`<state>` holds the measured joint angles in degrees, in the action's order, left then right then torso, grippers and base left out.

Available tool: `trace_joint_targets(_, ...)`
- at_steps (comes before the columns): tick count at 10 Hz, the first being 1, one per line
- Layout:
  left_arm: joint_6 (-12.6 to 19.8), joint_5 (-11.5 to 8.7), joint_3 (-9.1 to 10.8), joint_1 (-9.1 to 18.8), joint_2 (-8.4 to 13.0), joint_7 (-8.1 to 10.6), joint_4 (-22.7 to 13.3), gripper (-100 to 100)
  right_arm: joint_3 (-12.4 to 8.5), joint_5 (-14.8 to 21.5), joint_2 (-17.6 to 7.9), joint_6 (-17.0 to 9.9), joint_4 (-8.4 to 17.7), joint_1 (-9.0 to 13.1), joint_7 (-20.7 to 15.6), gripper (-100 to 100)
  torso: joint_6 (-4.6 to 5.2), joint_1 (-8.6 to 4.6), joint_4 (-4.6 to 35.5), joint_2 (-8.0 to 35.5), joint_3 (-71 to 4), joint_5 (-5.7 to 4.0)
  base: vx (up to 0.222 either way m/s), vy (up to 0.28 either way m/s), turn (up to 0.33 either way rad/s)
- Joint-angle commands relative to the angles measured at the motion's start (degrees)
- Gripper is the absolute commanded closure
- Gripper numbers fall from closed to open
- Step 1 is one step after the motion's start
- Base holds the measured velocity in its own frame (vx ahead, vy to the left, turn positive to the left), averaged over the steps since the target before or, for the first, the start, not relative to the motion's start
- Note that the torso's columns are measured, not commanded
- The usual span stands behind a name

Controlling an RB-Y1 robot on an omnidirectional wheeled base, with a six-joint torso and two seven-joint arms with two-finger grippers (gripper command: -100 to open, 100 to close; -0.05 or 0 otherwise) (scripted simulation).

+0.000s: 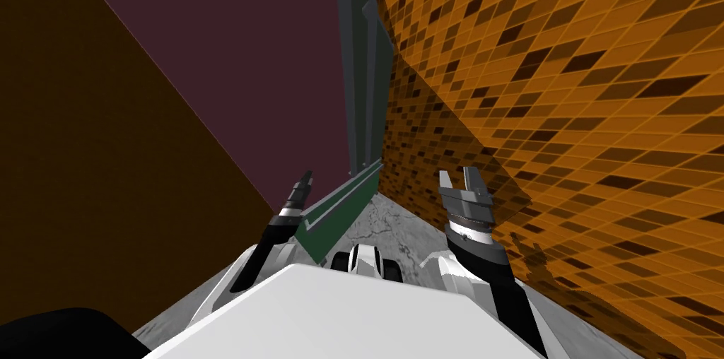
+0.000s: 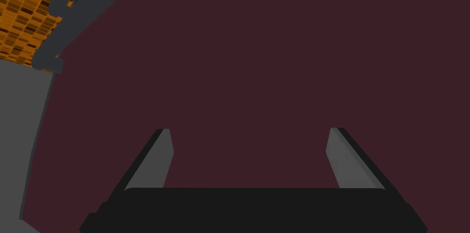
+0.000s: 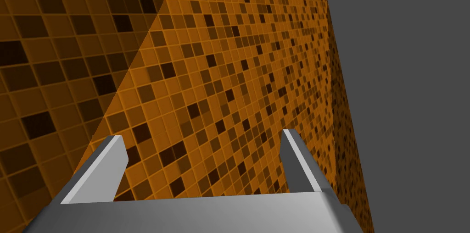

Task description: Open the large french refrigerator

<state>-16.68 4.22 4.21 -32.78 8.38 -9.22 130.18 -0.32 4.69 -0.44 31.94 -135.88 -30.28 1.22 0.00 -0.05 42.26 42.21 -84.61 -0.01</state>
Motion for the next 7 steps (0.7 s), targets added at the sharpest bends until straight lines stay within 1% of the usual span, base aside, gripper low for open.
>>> trace_joint_targets(1,3.7,0.5,0.63,-1.7,3.1,0.64,1.4,-100,0.0,0.0,0.0,0.0,0.0,0.0,0.0,0,-0.01,0.02,0.0,0.1,0.0,0.01,0.086,-0.045,-0.132)
trace_joint_targets(4,6.3,0.9,1.06,-3.0,5.3,1.04,3.0,-100,0.0,0.0,0.0,0.0,0.0,0.0,0.0,0,-0.01,0.12,0.0,0.1,0.1,0.03,0.074,-0.019,-0.080)
trace_joint_targets(5,7.8,1.2,1.32,-3.8,6.6,1.28,4.2,-100,0.0,0.0,0.0,0.0,0.0,0.0,0.0,0,0.06,0.10,0.0,0.1,0.0,0.02,0.065,-0.023,-0.088)
trace_joint_targets(6,8.6,1.3,1.44,-4.2,7.3,1.39,4.8,-100,0.0,0.0,0.0,0.0,0.0,0.0,0.0,0,0.08,0.07,0.0,-0.1,-0.1,0.01,0.077,-0.024,-0.107)
trace_joint_targets(7,10.0,1.5,1.67,-4.8,8.6,1.61,5.9,-100,0.0,0.0,0.0,0.0,0.0,0.0,0.0,0,0.04,0.04,0.0,-0.1,-0.1,0.01,0.077,-0.025,-0.112)
